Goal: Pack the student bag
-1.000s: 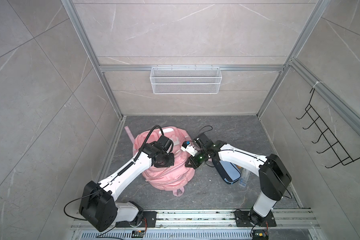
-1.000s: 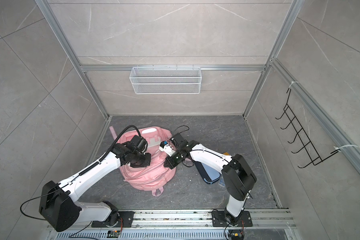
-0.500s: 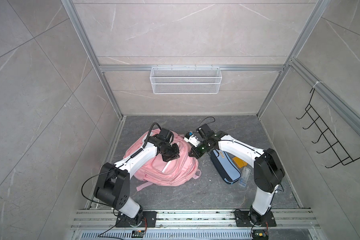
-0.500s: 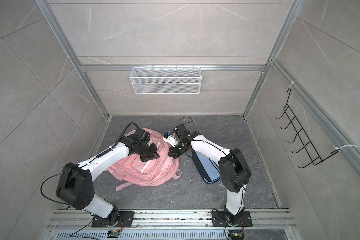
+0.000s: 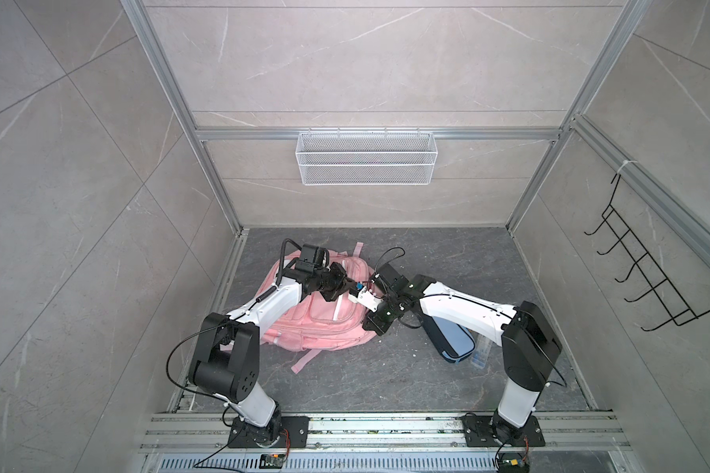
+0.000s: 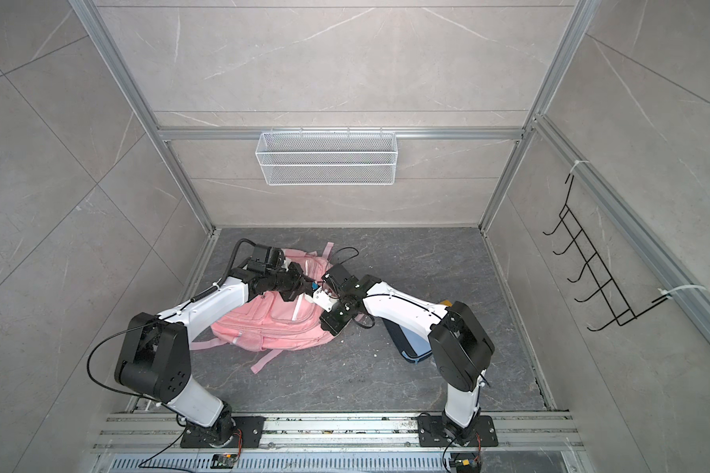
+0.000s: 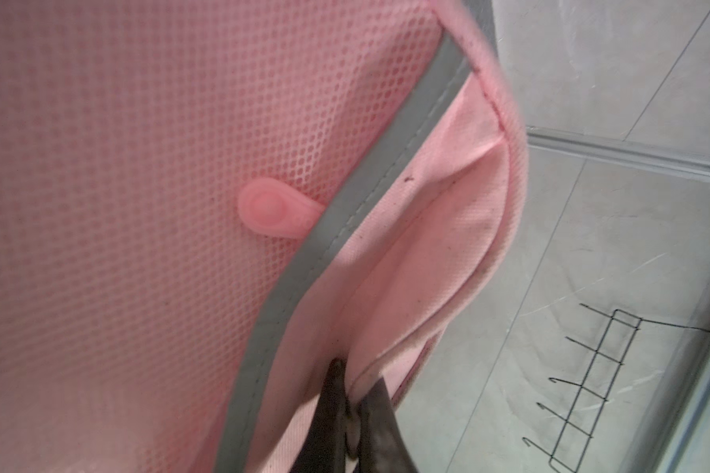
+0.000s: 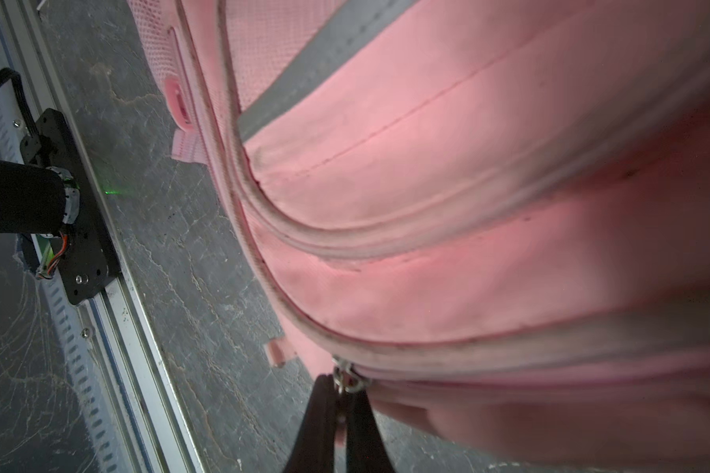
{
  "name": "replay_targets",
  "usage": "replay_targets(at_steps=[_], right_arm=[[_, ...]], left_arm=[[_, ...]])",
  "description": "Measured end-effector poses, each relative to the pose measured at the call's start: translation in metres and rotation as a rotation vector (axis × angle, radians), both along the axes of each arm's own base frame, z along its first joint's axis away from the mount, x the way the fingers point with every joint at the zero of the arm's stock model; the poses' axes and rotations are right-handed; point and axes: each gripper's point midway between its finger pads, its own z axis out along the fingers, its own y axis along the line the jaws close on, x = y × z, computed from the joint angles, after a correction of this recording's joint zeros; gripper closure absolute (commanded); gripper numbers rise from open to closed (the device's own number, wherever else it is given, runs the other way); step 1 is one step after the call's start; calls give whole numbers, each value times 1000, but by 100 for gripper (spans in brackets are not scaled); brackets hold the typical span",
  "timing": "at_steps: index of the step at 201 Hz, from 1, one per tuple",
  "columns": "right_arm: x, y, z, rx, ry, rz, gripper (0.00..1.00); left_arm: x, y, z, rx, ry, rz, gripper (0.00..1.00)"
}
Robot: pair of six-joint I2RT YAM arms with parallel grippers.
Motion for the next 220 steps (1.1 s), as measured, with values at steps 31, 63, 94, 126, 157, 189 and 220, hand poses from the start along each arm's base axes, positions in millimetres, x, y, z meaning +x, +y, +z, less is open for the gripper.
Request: replay_targets(at_steps=[31,63,94,126,157,189,220], right_arm=[[-5,11,3,55,0,-38,100],[-5,21,5,114,-16,-90,100],[-1,27,5,177,-20,-154,100],[7,39,11,240,-19,-185,100],[16,54,16,317,-5,-222,100],[22,68,25,423,36,-267,100],[19,74,21,480,98,-289,100]], left_arm=[[20,-3,14,-111,-7,115,100],[30,-5,19,-170,25,190,100],[38,-7,20,-201,39,251,100],[53,-12,20,-223,49,313,100],[68,-20,29,-229,47,340,100],[77,-27,36,-224,36,356,100],[73,-34,33,-210,42,359,100]])
